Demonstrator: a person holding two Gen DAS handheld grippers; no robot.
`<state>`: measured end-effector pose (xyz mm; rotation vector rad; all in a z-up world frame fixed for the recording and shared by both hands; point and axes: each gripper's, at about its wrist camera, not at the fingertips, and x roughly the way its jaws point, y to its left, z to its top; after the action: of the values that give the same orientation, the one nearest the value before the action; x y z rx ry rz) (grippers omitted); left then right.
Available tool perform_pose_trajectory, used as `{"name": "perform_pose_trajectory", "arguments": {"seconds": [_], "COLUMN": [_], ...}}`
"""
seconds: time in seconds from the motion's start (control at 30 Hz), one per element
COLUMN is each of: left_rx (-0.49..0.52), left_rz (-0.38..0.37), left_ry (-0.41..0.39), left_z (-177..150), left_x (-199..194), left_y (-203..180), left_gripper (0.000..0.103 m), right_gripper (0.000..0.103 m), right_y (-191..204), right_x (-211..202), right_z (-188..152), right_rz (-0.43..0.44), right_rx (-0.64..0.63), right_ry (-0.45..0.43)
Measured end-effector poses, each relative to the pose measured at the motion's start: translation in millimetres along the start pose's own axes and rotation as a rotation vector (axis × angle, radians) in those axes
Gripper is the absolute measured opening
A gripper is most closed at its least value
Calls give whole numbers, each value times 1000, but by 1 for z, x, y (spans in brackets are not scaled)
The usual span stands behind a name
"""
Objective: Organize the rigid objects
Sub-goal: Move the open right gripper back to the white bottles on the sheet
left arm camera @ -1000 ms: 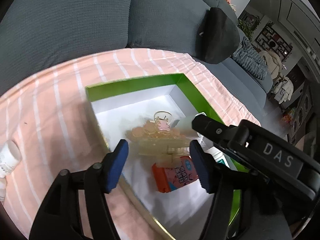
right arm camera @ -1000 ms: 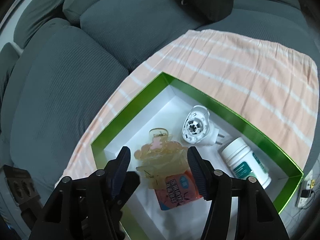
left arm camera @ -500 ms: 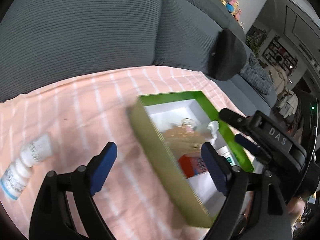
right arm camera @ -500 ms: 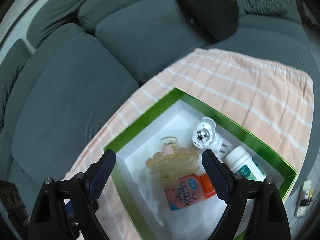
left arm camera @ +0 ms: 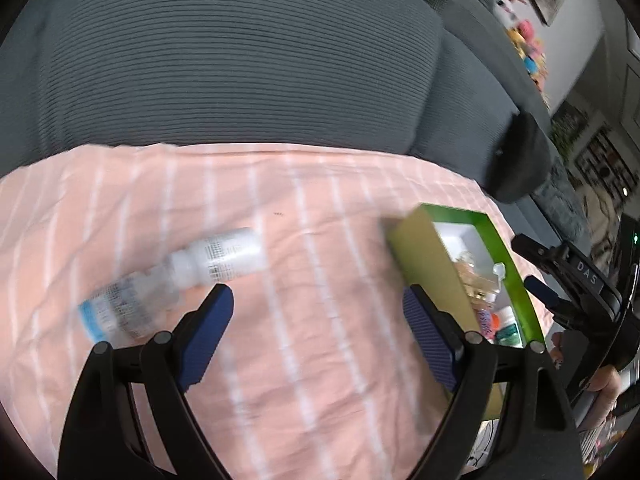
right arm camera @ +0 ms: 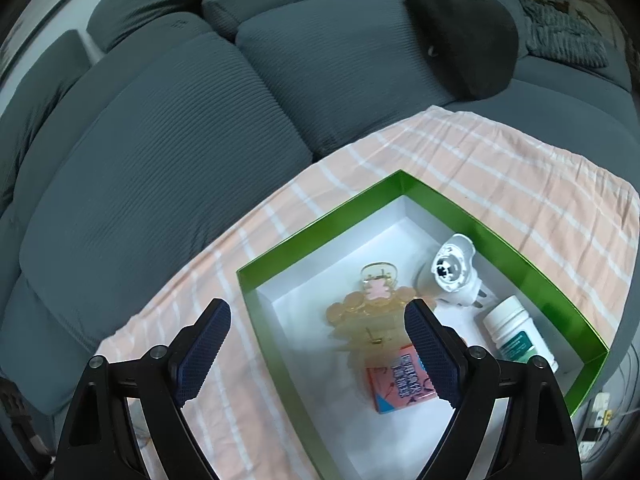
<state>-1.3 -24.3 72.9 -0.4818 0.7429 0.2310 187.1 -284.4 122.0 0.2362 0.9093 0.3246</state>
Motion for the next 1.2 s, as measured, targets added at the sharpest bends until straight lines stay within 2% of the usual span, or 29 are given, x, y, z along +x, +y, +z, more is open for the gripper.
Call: {"name": "perform_pose_trajectory", "arguments": {"seconds": [0.33, 0.63, 1.2], "left_rx": [-127, -168, -251], "left_rz": [105, 161, 178], "left_ry": [4, 18, 0], "left_z": [-11, -20, -24], "left_x": [-18, -21, -23], "left_y": [62, 86, 125], "left_gripper": [86, 86, 87], "right_gripper": [90, 90, 90], "right_y": [15, 34, 95], "right_x": [2, 7, 24], "right_z": [-5, -10, -39], "right_rz": [-3, 6, 47], "right_rx": [-43, -101, -290], "right_ry": [17, 32, 87]}}
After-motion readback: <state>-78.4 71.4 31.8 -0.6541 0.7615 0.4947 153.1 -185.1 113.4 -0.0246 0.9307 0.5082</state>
